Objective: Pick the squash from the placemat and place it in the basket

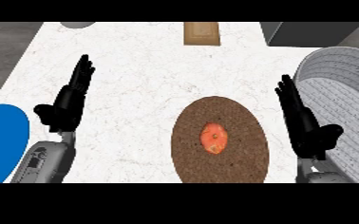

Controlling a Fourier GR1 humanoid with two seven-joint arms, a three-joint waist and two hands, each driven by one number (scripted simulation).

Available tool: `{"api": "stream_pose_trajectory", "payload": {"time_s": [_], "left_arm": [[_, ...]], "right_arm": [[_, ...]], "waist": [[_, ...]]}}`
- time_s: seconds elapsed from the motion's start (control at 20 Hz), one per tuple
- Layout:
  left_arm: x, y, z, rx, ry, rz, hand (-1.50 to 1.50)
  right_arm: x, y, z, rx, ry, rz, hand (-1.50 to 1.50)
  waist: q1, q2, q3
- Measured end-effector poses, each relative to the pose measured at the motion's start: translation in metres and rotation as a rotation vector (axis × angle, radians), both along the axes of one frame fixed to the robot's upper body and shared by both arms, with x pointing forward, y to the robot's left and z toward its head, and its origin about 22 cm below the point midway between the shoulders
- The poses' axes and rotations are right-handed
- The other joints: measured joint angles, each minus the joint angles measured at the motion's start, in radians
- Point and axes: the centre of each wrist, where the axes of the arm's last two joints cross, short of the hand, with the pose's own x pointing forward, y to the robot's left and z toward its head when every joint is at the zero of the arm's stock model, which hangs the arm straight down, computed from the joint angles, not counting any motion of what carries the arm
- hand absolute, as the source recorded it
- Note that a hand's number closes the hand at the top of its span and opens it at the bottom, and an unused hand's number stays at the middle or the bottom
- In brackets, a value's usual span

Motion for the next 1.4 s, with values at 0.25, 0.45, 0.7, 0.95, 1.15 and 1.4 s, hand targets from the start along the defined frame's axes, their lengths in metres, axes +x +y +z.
{"api": "stream_pose_trajectory", "payload": {"time_s": [0.25,0.45,0.7,0.95,1.15,1.4], "left_arm": [[-0.021,-0.011,0.002,-0.051,-0.018,0.039,0.00],[-0.030,-0.024,0.003,-0.109,0.012,0.034,0.00],[-0.035,-0.030,0.008,-0.139,0.023,0.019,0.00],[-0.042,-0.027,0.008,-0.144,0.030,0.044,0.00],[-0.046,-0.023,0.008,-0.141,0.035,0.069,0.00],[-0.050,-0.019,0.009,-0.140,0.038,0.079,0.00]], "right_arm": [[-0.025,0.024,0.019,-0.020,-0.115,-0.054,1.50],[-0.041,0.069,0.030,-0.111,-0.256,0.062,-1.50],[-0.054,0.135,0.012,-0.208,-0.257,-0.023,-1.50],[-0.055,0.138,-0.006,-0.370,-0.172,-0.243,-1.50],[-0.057,0.119,-0.019,-0.531,-0.043,-0.358,-1.50],[-0.065,0.105,-0.018,-0.729,0.156,-0.353,-1.50]], "waist": [[-0.008,0.006,0.018],[0.002,0.006,0.021],[0.014,0.010,0.022],[-0.012,0.006,0.017],[-0.038,0.004,0.011],[-0.045,0.002,0.008]]}}
